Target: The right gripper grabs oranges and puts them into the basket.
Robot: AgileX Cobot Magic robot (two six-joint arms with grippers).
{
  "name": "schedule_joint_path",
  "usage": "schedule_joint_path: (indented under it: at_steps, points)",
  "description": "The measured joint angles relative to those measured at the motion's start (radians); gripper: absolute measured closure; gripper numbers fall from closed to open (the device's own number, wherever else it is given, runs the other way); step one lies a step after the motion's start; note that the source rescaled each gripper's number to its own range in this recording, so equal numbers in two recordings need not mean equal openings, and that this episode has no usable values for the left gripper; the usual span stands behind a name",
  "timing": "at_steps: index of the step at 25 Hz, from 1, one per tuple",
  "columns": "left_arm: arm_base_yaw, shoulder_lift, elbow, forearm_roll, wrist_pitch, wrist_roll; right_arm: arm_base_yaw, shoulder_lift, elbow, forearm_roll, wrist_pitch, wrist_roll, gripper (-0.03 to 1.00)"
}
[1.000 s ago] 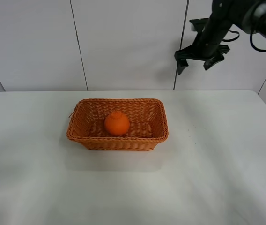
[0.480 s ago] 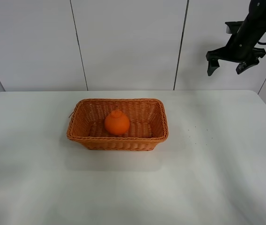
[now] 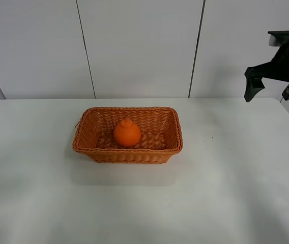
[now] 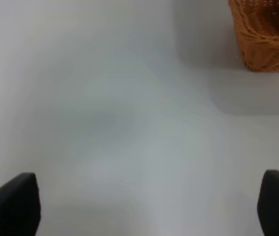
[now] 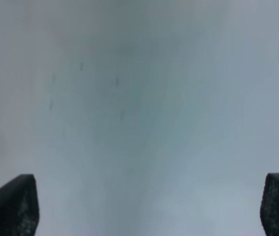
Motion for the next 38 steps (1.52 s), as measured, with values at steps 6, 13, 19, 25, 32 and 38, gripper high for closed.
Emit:
schedule_joint_path:
  at_steps: [6,13,19,25,32,38]
  points:
    - [0.000,0.000,0.000,0.000,0.000,0.000,0.000,-0.302,0.375,0.022,0.002,-0.011,-0.03]
    - [0.000,0.000,0.000,0.000,0.000,0.000,0.000,-0.636,0.735,0.026,-0.049,-0.023,-0.03]
    - [0.000,0.000,0.000,0.000,0.000,0.000,0.000,-0.940,0.932,0.027,-0.162,-0.026,-0.03]
    - [0.000,0.000,0.000,0.000,0.000,0.000,0.000,-1.210,1.012,0.026,-0.190,-0.026,-0.03]
    - [0.000,0.000,0.000,0.000,0.000,0.000,0.000,-1.425,1.019,0.029,-0.189,-0.026,-0.03]
    - [0.000,0.000,0.000,0.000,0.000,0.000,0.000,-1.613,1.019,0.029,-0.189,-0.026,-0.03]
